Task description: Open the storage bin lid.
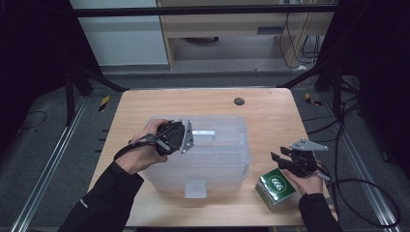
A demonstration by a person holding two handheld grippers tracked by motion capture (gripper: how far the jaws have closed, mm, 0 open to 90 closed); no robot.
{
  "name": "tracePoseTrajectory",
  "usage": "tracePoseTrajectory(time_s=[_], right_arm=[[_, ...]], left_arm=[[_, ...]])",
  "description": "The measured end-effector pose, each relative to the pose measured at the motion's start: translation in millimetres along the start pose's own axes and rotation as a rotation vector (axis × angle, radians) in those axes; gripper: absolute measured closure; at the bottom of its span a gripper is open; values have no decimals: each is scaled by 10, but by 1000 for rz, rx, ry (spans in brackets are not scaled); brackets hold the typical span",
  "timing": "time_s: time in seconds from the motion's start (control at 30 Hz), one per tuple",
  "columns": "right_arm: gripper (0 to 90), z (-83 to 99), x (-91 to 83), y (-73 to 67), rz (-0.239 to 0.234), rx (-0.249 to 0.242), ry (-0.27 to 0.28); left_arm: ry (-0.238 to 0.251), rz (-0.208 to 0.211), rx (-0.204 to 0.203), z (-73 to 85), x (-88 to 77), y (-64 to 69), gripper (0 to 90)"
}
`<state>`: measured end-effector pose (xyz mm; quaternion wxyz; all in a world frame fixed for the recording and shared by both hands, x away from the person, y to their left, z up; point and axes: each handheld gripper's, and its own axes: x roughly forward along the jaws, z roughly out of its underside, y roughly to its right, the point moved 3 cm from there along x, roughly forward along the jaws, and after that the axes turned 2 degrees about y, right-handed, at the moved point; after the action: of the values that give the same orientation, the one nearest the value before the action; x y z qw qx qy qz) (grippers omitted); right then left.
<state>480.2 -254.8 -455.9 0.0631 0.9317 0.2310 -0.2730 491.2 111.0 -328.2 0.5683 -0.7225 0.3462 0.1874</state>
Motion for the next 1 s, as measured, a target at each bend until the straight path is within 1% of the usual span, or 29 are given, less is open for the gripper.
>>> tracePoseTrajectory(time_s=[0.07, 0.13, 0.17, 0.3, 0.37, 0.43, 0.53, 0.7, 0.73, 0.77, 0.83, 0.87, 0.9, 0.97, 1.0], right_arm=[[556, 1, 1, -2, -2, 0, -2], [572, 2, 3, -5, -6, -1, -6], [577, 1, 3, -6, -6, -1, -8], [597, -26, -19, -26, -10, 2, -6], [608, -41, -27, -34, -14, -1, -2], [619, -53, -39, -49, -18, 6, -2], [633, -66, -52, -52, -18, 2, 0], [730, -149, -140, -89, -28, -4, 27], [730, -149, -140, -89, -28, -4, 27], [772, -185, -175, -111, -39, -2, 38], [807, -205, -198, -131, -50, -2, 44], [807, -205, -198, -131, -50, -2, 44], [845, -222, -218, -155, -48, -12, 35], [885, -236, -232, -171, -61, -15, 36], [899, -240, -236, -179, -60, -15, 34]], left_arm=[[-3, -2, 4, -3, 1, 1, 688], [-8, -5, 23, -19, 11, 9, 699], [-7, -7, 26, -25, 12, 13, 709], [-15, -7, 31, -32, 6, 15, 720], [-28, -8, 41, -35, -1, 13, 722], [-29, -11, 45, -38, -2, 15, 724], [-30, -15, 47, -39, -4, 17, 725], [-37, -20, 56, -46, -8, 21, 726], [-37, -20, 56, -46, -8, 21, 727], [-35, -24, 53, -44, -9, 25, 727], [-33, -27, 55, -46, -9, 27, 727], [-33, -27, 55, -46, -9, 27, 727], [-29, -28, 53, -42, -11, 30, 727], [-32, -23, 52, -44, -13, 24, 727], [-32, -23, 52, -44, -13, 24, 727]])
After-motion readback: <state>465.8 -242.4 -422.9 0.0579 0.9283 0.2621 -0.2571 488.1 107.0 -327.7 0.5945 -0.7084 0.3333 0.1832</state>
